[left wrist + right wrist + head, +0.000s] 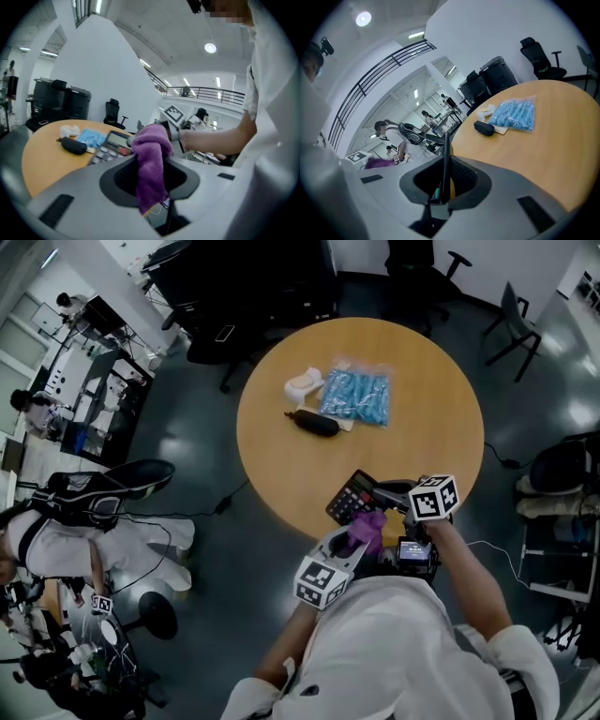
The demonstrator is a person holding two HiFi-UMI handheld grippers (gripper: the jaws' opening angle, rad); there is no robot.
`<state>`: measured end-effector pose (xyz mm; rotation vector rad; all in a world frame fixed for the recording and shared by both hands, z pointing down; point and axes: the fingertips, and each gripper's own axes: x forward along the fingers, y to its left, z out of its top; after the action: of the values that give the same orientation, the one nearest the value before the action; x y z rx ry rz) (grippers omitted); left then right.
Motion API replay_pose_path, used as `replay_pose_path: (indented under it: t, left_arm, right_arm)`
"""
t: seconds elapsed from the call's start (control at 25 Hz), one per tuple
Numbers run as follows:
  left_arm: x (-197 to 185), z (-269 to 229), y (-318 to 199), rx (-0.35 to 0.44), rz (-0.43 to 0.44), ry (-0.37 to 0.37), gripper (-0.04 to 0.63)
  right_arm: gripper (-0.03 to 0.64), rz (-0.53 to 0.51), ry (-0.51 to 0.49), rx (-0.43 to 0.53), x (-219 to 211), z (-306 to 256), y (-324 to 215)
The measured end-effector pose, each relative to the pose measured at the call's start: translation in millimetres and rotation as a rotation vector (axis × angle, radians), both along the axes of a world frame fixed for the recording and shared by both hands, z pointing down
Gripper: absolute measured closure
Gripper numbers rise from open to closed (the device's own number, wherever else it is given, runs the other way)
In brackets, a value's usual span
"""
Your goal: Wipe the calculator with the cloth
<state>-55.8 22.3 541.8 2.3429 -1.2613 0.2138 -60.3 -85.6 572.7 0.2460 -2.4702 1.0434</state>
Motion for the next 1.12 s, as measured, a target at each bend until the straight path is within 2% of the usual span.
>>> replay_pose_path:
  t: [0.08, 0.16, 0.24, 0.32, 0.4, 0.52, 0.72, 0.8, 0.88, 0.96, 1.04, 1.08, 1.12]
  left_arm:
    - [-45, -13, -11, 0.029, -0.128, -0.011, 0.483]
    - [-88, -15, -25, 0.038, -0.234, -0.055, 0.483]
    - [-114, -10, -37, 0.027, -0.287, -0.119, 0.483]
    - [-116, 0, -42, 0.005, -0.266, -0.19, 0.483]
    - [-95, 11, -39, -0.017, -0.193, -0.215, 0.483]
    - [-55, 21, -25, -0.034, -0.101, -0.148, 0.483]
    - [1, 30, -2, -0.079, 0.0, -0.015, 0.483]
    - [18, 32, 6, -0.098, 0.045, 0.021, 0.483]
    - [32, 33, 13, -0.102, 0.094, 0.027, 0.483]
    - [30, 30, 17, -0.086, 0.097, 0.005, 0.483]
    - [6, 16, 15, -0.044, 0.03, -0.044, 0.483]
    - [-12, 5, 11, -0.008, -0.016, -0.105, 0.483]
    - [-30, -8, 4, 0.04, -0.055, -0.196, 0.483]
  right_arm:
    - [0.565, -0.014, 0.004, 0.014, 0, -2, 4]
    - [0.565, -0.034, 0.007, 0.028, 0, -3, 9]
    - [0.565, -0.051, 0.004, 0.042, -1, -7, 15]
    - [0.565, -0.051, -0.005, 0.056, -3, -12, 19]
    - [0.565, -0.033, -0.018, 0.066, -3, -18, 19]
    - [0.565, 0.001, -0.014, 0.087, -1, -21, 13]
    - [0.565, 0.063, -0.027, 0.075, 12, -26, 2]
    - [0.565, 0.085, -0.036, 0.063, 16, -25, 0]
    - [0.565, 0.103, -0.034, 0.071, 19, -24, -4]
    - [0.565, 0.095, 0.004, 0.139, 23, -23, -5]
    - [0.565, 0.052, 0.069, 0.237, 24, -22, 1]
    - [0.565, 0.019, 0.105, 0.284, 24, -22, 7]
    - [0.565, -0.018, 0.136, 0.322, 23, -21, 13]
